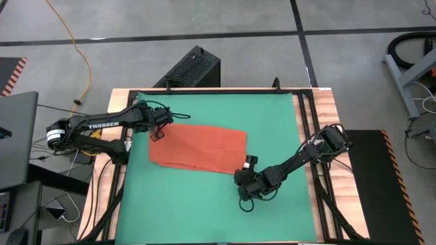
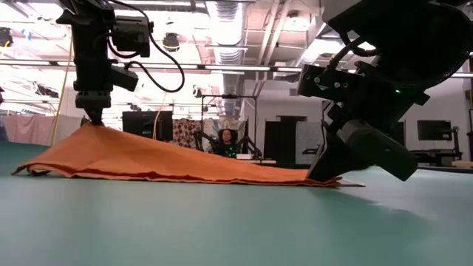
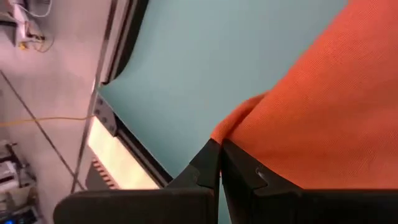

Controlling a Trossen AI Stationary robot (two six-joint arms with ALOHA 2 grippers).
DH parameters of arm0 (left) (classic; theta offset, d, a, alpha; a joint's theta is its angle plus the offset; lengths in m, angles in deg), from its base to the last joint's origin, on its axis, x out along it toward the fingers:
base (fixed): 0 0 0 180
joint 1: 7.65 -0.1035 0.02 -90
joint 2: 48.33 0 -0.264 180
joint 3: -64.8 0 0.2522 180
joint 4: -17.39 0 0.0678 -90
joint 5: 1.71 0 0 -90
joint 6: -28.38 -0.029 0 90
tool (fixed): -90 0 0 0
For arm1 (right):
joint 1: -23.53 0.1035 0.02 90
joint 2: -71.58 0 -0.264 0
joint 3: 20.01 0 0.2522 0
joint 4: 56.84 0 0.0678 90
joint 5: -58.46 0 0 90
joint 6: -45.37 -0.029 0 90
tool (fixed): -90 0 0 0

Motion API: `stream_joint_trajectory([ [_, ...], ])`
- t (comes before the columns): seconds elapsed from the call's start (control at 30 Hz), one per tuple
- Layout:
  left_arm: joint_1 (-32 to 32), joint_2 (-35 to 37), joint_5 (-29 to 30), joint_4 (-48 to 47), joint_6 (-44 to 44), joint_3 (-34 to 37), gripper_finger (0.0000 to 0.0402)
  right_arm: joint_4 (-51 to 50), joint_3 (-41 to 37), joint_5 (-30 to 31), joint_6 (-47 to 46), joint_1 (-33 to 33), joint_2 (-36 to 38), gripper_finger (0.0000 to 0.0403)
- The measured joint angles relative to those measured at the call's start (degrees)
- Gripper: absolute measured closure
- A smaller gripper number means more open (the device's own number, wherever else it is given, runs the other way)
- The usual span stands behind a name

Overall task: Roll towel
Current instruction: Fold the orange towel

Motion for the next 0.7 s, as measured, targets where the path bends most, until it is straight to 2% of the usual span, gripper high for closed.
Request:
stream_joint_trajectory([
  [0.1, 0.0, 0.0, -2.1, 0.0, -0.4, 0.0, 0.0401, 0.0, 0.0, 0.0, 0.0, 0.0, 0.0, 0.0388],
  [0.3, 0.0, 0.0, -10.2, 0.0, -2.5, 0.0, 0.0402, 0.0, 0.0, -0.1, 0.0, 0.0, 0.0, 0.0388],
  [0.47, 0.0, 0.0, -9.8, -0.3, -4.0, 0.0, 0.0398, -0.1, 0.0, -0.3, 0.0, 0.0, 0.0, 0.0388],
  [0.7, 0.0, 0.0, -13.0, -2.7, -5.5, 0.0, 0.0345, -0.1, -0.1, -0.3, -0.2, 0.0, 0.0, 0.0388],
])
